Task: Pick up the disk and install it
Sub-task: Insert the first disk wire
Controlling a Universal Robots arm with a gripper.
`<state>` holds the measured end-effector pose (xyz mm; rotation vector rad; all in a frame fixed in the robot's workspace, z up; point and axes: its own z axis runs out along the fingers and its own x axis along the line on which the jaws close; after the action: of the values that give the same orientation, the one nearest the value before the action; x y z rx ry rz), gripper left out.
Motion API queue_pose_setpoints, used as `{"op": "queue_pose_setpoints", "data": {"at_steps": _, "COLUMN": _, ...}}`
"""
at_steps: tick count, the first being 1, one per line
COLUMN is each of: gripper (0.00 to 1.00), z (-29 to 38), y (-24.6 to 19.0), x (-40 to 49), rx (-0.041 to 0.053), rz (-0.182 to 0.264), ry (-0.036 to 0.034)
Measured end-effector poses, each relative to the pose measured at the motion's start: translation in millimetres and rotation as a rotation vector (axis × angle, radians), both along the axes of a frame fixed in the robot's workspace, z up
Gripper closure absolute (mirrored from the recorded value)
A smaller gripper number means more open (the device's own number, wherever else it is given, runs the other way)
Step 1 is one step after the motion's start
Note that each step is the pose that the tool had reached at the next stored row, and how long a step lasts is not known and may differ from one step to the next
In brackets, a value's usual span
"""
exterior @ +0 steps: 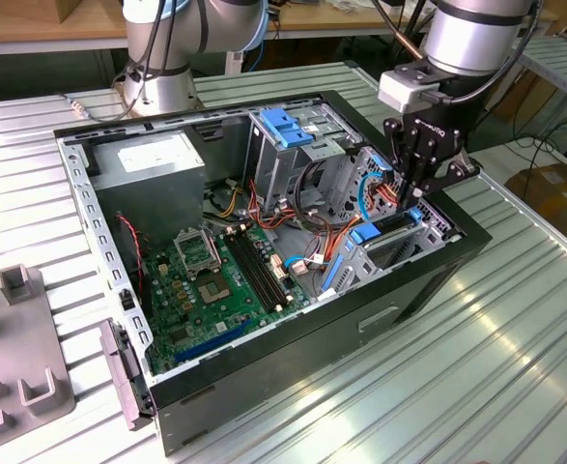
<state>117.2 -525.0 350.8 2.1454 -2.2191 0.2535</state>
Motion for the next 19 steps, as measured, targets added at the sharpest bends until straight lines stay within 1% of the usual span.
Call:
{"op": "queue_pose_setpoints", "data": {"at_steps": 1, "gripper": 0.83, "z": -0.2, "y": -0.2, "x": -2.0, "rx": 0.0002, "rz": 0.001, "ry": -0.0088}}
{"op": "queue_pose_setpoints", "data": {"at_steps": 6, "gripper": 0.83, "z": -0.8, "y": -0.7, "x": -8.6, "rx": 0.0004, "rz": 0.001, "ry": -0.0088}}
{"op": "queue_pose_setpoints", "data": {"at_steps": 7, "gripper": 0.83, "z": -2.7, "y": -1.9, "x": -9.1, "rx": 0.0005, "rz": 0.001, "ry": -0.0080}}
{"op": "queue_pose_setpoints", "data": {"at_steps": 9, "gripper": 0.83, "z": -4.7, "y": -2.0, "x": -9.9, "rx": 0.0004, "rz": 0.001, "ry": -0.0080}}
{"op": "queue_pose_setpoints", "data": {"at_steps": 10, "gripper": 0.83, "z": -5.2, "y": -2.1, "x": -11.9, "rx": 0.0007, "rz": 0.001, "ry": -0.0080}}
{"op": "queue_pose_setpoints", "data": {"at_steps": 13, "gripper": 0.83, "z": -7.0, "y": -2.4, "x": -12.0, "rx": 0.0003, "rz": 0.003, "ry": -0.0079}}
{"op": "queue_pose_setpoints", "data": {"at_steps": 14, "gripper": 0.83, "z": -7.1, "y": -2.4, "x": -12.0, "rx": 0.0006, "rz": 0.019, "ry": -0.0081}}
{"op": "queue_pose_setpoints", "data": {"at_steps": 15, "gripper": 0.83, "z": -7.4, "y": -2.4, "x": -12.0, "rx": 0.0008, "rz": 0.019, "ry": -0.0081}}
{"op": "queue_pose_setpoints", "data": {"at_steps": 17, "gripper": 0.83, "z": -9.2, "y": -2.4, "x": -12.0, "rx": 0.0044, "rz": 0.019, "ry": -0.0080}}
{"op": "queue_pose_setpoints", "data": {"at_steps": 19, "gripper": 0.83, "z": -9.4, "y": -2.4, "x": -12.1, "rx": 0.0056, "rz": 0.019, "ry": -0.0080}}
